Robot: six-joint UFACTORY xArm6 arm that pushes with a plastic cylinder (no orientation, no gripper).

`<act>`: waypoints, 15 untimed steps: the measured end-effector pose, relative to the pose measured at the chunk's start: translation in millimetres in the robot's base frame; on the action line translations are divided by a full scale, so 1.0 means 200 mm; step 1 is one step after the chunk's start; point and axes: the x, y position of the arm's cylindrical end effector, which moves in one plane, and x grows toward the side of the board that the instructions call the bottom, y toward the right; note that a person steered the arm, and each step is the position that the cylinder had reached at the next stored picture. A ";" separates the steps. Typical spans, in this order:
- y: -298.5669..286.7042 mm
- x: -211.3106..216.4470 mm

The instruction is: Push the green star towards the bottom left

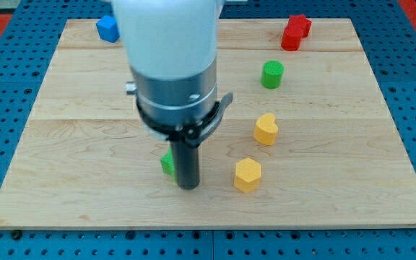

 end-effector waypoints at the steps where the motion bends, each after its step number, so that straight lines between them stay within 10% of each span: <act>1: 0.04 -0.13; 15: -1.38 -0.32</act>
